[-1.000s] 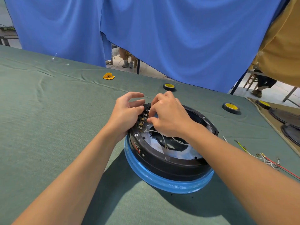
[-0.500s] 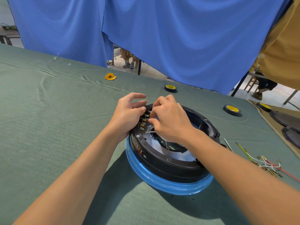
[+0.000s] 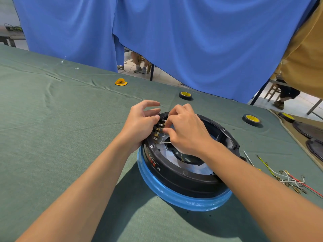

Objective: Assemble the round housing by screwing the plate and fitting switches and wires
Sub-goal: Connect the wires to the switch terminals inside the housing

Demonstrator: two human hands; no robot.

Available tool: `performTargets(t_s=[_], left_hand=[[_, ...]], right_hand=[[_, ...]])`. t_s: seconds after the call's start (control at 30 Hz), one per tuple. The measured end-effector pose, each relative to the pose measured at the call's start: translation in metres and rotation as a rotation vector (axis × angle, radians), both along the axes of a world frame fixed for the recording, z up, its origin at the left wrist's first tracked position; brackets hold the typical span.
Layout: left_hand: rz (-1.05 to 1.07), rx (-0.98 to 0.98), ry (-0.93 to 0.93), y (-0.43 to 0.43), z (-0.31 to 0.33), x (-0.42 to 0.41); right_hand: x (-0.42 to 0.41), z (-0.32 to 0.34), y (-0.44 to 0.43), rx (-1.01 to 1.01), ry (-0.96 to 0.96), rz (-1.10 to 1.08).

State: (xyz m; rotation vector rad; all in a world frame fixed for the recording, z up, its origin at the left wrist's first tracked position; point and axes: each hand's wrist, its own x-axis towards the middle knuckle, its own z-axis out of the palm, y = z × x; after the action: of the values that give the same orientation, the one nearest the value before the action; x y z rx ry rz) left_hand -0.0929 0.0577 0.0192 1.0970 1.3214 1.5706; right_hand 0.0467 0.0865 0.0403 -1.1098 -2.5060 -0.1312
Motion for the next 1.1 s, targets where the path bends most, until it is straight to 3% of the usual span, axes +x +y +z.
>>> performTargets(t_s=[1.1], left_hand=[[-0.014, -0.018, -0.023, 0.0022, 0.0006, 0.0001]], right_hand=[[-0.0049, -0.0036, 0.0002, -0.041, 0.082, 0.037]])
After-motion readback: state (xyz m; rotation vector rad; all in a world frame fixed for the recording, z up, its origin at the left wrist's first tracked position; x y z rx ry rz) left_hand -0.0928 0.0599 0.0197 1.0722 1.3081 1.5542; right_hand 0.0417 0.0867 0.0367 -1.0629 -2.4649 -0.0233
